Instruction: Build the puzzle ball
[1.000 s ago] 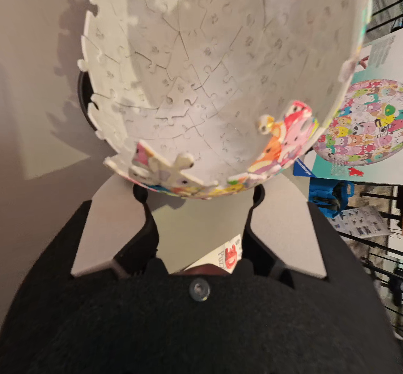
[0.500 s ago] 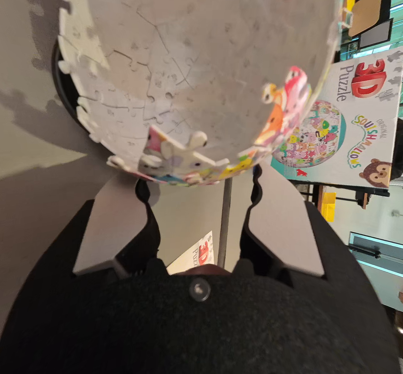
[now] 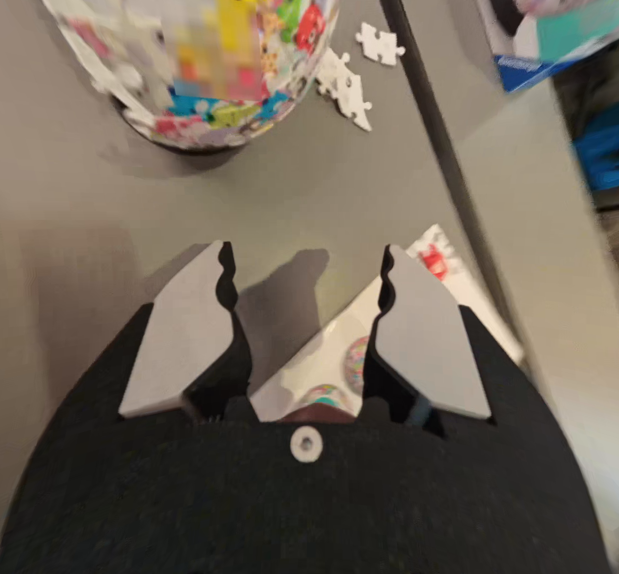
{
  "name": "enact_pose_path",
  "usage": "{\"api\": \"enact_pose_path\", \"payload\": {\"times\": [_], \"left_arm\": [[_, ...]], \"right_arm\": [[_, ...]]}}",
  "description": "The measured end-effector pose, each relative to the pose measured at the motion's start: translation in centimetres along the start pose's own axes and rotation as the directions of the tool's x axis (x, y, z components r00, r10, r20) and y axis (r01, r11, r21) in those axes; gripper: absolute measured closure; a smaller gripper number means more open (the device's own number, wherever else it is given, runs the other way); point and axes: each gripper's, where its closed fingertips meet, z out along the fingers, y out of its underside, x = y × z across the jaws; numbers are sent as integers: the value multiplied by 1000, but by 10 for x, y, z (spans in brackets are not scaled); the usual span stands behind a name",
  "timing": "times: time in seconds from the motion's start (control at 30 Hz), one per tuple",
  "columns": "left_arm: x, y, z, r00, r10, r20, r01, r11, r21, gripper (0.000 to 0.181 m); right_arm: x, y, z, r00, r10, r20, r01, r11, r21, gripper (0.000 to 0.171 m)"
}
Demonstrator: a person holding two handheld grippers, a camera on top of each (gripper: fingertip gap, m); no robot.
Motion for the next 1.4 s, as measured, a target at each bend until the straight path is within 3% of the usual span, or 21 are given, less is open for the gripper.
{"api": "enact_pose_path", "payload": {"times": [0.07, 0.13, 0.2, 0.27, 0.4, 0.57, 0.73, 0.87, 1.1, 1.2, 1.4], "left_arm": [[18, -23, -12, 946, -240, -218, 282, 941, 188, 100], [28, -35, -21, 829, -390, -401, 500, 838, 219, 98], [31, -33, -19, 758, -460, -462, 588, 789, 178, 85], [24, -23, -8, 760, -512, -400, 605, 783, 147, 86], [19, -1, 15, 801, -541, -257, 566, 824, 28, 94], [21, 5, 24, 808, -515, -286, 504, 856, -116, 94], [21, 34, 13, 912, -319, -258, 227, 916, -332, 106], [1, 53, 16, 985, 31, -172, -112, 870, -480, 108], [-22, 36, 47, 872, 463, -156, -473, 721, -507, 110], [-23, 32, 55, 825, 540, -170, -542, 668, -509, 113], [-23, 21, 60, 807, 566, -165, -562, 654, -506, 120]], "right_arm": [[-24, -14, -11, 956, 206, 208, -228, 970, 86, 90], [-41, -41, -27, 839, 329, 435, -441, 877, 188, 92], [-47, -63, -44, 690, 368, 623, -616, 750, 241, 91], [-46, -71, -47, 604, 395, 692, -705, 669, 234, 86], [-55, -50, -17, 735, 373, 566, -543, 824, 160, 79], [-70, -47, -5, 758, 262, 597, -341, 940, 21, 82], [-61, -29, 12, 834, 114, 540, -78, 993, -89, 78], [-49, -33, 17, 868, -116, 482, 147, 989, -27, 91], [-36, -28, 33, 847, -364, 388, 401, 916, -16, 96], [-34, -32, 38, 840, -419, 343, 445, 895, 4, 96], [-27, -45, 42, 861, -424, 282, 438, 899, 14, 99]]}}
